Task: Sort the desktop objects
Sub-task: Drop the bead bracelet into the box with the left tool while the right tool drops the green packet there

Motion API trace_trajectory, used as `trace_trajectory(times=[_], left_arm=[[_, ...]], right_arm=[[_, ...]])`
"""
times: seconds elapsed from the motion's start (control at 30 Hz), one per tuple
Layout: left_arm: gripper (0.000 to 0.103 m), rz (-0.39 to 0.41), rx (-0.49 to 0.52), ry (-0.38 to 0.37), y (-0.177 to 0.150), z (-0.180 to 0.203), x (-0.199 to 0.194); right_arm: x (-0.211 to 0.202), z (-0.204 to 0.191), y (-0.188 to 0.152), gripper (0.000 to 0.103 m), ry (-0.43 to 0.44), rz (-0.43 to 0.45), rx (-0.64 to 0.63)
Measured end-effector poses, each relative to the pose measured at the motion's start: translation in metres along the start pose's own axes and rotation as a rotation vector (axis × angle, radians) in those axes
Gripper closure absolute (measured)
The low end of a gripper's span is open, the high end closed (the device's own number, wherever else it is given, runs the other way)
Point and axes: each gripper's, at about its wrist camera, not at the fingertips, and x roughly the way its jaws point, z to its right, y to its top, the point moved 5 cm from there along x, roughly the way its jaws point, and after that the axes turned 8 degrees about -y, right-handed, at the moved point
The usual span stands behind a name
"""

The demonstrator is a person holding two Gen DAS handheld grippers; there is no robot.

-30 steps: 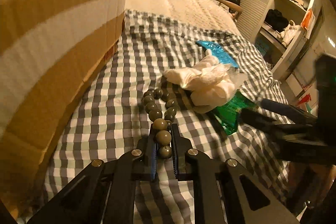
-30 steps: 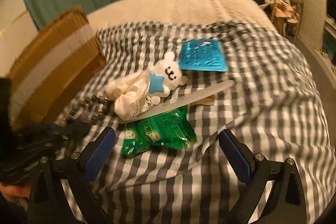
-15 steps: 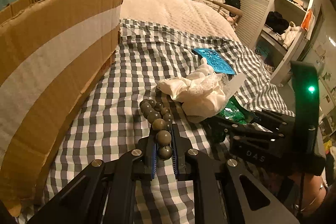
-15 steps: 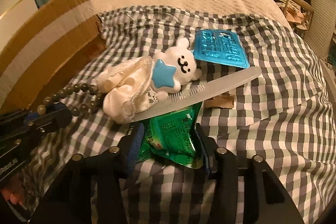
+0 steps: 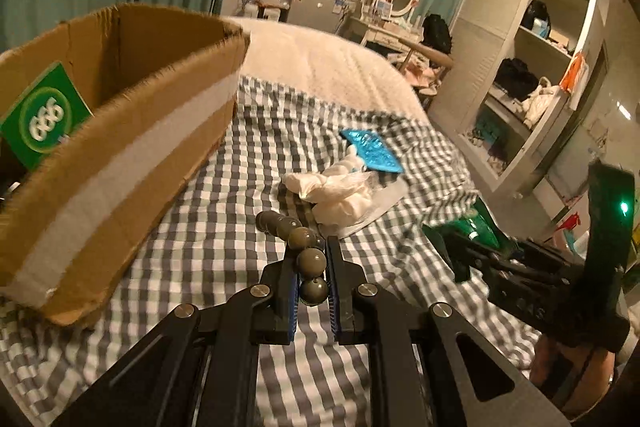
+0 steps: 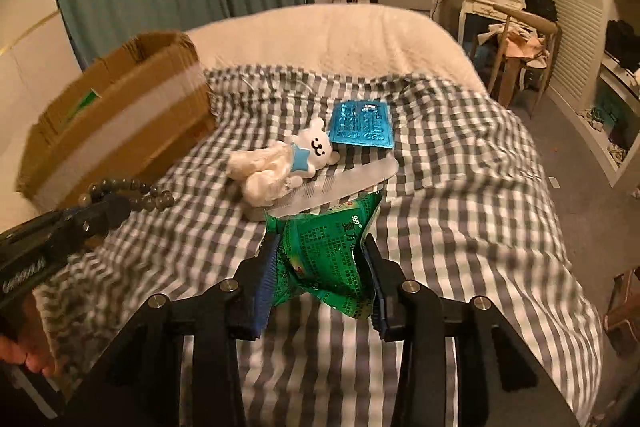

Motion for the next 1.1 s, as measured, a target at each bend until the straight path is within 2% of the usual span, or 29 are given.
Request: trace_trajectory(times=[0.2, 0.37, 0.47, 0.6, 0.67, 0.77, 0.87, 0.9, 0.93, 1.0, 1.03, 1.07, 1.1], left_arm=[[0.091, 0.167, 0.002, 0.004, 0.034, 0.003, -0.073], [0.091, 0.275, 0.024, 0.025, 0.079, -0.003, -0.131], [0.091, 0.327, 0.089, 0.106, 0.105, -0.018, -0.159], [0.091, 0.348, 0.055, 0.175, 0.118, -0.066, -0.168], [0.091, 0.347, 0.024, 0.188, 0.116, -0.094, -0.162], [0.091, 0.28, -0.009, 0.215, 0.11, -0.132, -0.14], [0.091, 0.253, -0.006, 0.229, 0.109, -0.149, -0.123], [0.089, 0.248, -0.002, 0.227, 0.111, -0.152, -0.121], [0.085, 0.247, 0.002, 0.227, 0.112, -0.154, -0.119], [0.057, 0.254, 0.002, 0.224, 0.11, -0.153, -0.119], [0.025, 0.265, 0.0, 0.229, 0.109, -0.152, -0.12], [0.01, 0.283, 0.0, 0.242, 0.107, -0.15, -0.122], [0.009, 0.308, 0.004, 0.255, 0.107, -0.149, -0.126]], right_arm=[[-0.048, -0.015, -0.006, 0.065, 0.041, 0.015, 0.007], [-0.096, -0.058, 0.041, 0.065, 0.135, 0.111, -0.017], [-0.112, -0.098, 0.076, 0.065, 0.202, 0.166, -0.059], [-0.109, -0.158, 0.122, 0.065, 0.287, 0.193, -0.092], [-0.094, -0.189, 0.139, 0.065, 0.318, 0.185, -0.108], [-0.062, -0.229, 0.157, 0.065, 0.317, 0.168, -0.138], [-0.03, -0.244, 0.17, 0.062, 0.319, 0.13, -0.094], [-0.022, -0.246, 0.173, 0.056, 0.315, 0.121, -0.07], [-0.014, -0.245, 0.177, 0.038, 0.318, 0.112, -0.043], [-0.01, -0.236, 0.179, 0.022, 0.301, 0.124, 0.024], [-0.012, -0.23, 0.18, 0.022, 0.295, 0.141, 0.04], [-0.015, -0.222, 0.178, 0.021, 0.283, 0.159, 0.052], [-0.018, -0.215, 0.177, 0.02, 0.268, 0.172, 0.058]])
